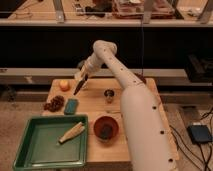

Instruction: Place brush in paper cup

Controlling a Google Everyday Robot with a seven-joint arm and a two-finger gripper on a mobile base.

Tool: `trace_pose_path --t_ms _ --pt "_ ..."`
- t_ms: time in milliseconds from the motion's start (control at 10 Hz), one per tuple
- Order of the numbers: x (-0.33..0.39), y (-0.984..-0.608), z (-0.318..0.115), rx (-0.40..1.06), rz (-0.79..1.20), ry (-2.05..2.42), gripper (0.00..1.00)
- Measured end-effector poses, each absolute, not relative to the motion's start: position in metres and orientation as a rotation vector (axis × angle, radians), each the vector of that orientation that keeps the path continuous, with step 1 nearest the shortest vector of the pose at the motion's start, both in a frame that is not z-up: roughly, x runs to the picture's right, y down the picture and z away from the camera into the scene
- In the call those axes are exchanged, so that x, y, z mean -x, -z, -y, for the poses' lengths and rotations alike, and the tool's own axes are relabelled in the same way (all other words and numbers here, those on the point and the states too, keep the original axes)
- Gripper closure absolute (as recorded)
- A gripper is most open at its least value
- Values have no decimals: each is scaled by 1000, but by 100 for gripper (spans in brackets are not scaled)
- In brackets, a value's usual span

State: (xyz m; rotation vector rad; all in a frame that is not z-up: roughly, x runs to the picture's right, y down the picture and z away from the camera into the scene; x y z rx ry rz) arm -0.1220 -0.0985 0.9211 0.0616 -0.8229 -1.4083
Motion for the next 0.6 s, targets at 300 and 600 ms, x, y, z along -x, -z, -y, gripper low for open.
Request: trace_pose_path --t_ms 300,600 --pt "129 -920 95 -70 833 1417 100" --pt "130 -920 92 -69 832 1425 100"
